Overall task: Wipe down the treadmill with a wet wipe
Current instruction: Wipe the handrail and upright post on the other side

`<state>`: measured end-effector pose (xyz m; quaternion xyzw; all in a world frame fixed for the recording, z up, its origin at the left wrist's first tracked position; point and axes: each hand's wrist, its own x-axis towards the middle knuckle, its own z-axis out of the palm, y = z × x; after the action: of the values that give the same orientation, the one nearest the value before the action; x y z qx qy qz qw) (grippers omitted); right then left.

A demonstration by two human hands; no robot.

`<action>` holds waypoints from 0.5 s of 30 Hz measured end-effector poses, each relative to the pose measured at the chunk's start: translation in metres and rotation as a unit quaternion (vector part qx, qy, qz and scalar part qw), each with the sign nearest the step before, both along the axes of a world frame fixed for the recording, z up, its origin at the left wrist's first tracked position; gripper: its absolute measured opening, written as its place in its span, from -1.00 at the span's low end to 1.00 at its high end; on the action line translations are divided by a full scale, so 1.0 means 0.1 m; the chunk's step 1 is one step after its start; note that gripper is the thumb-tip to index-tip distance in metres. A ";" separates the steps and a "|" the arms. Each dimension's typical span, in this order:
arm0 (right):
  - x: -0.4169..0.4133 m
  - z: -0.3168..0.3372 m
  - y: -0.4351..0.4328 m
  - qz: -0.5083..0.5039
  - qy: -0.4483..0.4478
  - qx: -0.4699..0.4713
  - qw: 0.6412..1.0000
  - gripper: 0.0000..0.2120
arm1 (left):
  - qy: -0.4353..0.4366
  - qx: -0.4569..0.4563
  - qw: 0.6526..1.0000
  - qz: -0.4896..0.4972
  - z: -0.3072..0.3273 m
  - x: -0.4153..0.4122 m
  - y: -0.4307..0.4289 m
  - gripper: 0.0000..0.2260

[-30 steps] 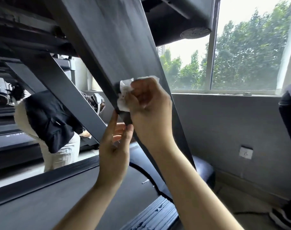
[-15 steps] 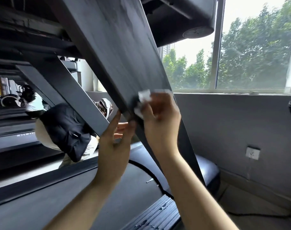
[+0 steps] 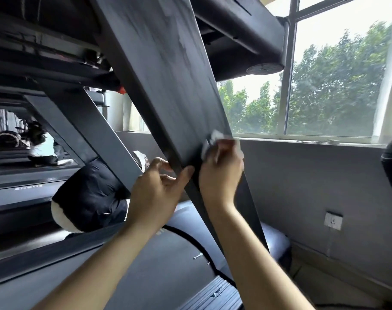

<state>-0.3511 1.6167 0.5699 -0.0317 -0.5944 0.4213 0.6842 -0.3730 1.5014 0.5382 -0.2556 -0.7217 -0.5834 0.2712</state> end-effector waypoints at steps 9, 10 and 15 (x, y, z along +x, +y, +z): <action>-0.18 -0.38 0.37 -0.085 -0.006 0.027 0.996 -0.89 | 0.005 -0.033 0.999 -0.010 0.10 -0.04 -0.09 -0.63; -0.20 -0.62 0.53 -0.083 -0.040 -0.040 0.995 -0.87 | 0.010 -0.028 1.000 -0.004 0.11 -0.01 -0.09 -0.64; -0.15 -0.70 0.69 -0.065 -0.156 -0.171 0.971 -0.87 | 0.001 -0.019 1.000 -0.012 0.11 0.00 -0.10 -0.60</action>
<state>-0.3663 1.6860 0.5001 -0.2520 -0.6100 0.4611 0.5931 -0.3729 1.4917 0.5496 -0.2701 -0.7294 -0.5722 0.2601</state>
